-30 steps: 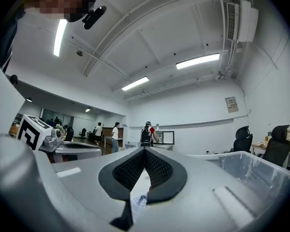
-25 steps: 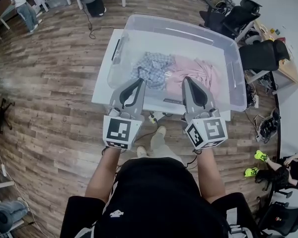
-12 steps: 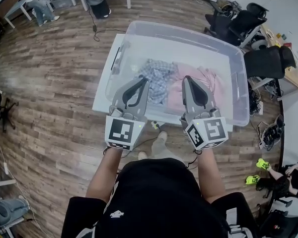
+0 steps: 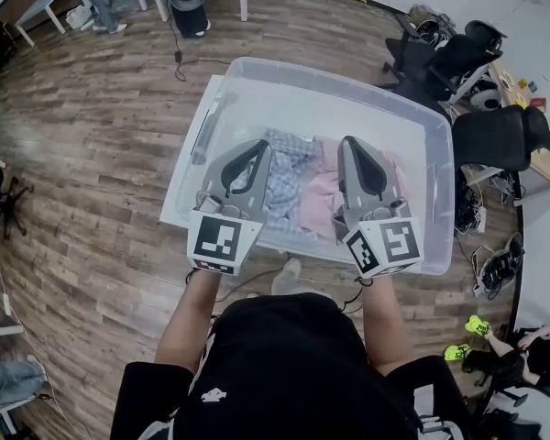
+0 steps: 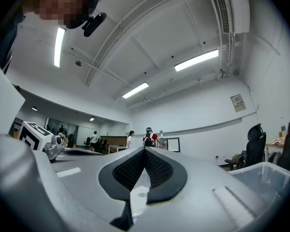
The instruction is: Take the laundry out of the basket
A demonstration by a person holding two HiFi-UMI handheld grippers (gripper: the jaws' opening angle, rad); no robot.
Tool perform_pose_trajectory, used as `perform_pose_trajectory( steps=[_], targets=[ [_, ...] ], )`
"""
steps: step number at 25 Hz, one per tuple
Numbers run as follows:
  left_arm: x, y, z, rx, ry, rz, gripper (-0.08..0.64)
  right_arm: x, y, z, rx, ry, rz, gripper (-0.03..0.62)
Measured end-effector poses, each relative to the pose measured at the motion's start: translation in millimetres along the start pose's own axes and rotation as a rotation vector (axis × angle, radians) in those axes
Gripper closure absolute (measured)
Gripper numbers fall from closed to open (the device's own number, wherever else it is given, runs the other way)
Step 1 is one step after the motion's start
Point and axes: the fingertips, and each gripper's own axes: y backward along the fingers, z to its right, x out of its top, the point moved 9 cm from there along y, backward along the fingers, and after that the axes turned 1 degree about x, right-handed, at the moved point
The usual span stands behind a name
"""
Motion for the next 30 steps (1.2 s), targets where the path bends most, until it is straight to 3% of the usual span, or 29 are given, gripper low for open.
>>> perform_pose_trajectory(
  steps=[7, 20, 25, 30],
  targets=[
    [-2.8, -37.3, -1.2, 0.017, -0.022, -0.015, 0.551, -3.7, -28.5, 32.9, 0.036, -0.015, 0.008, 0.594],
    [-18.2, -74.1, -0.5, -0.089, -0.109, -0.068, 0.551, -26.0, -53.5, 61.0, 0.076, -0.06, -0.025, 0.594],
    [-29.8, -84.9, -12.3, -0.187, -0.152, -0.124, 0.549, -31.8, -64.1, 58.6, 0.059, -0.064, -0.049, 0.594],
    [-48.5, -98.5, -24.1, -0.31, -0.131, -0.162, 0.549, -35.0, -73.2, 56.7, 0.0, -0.059, -0.067, 0.593]
  ],
)
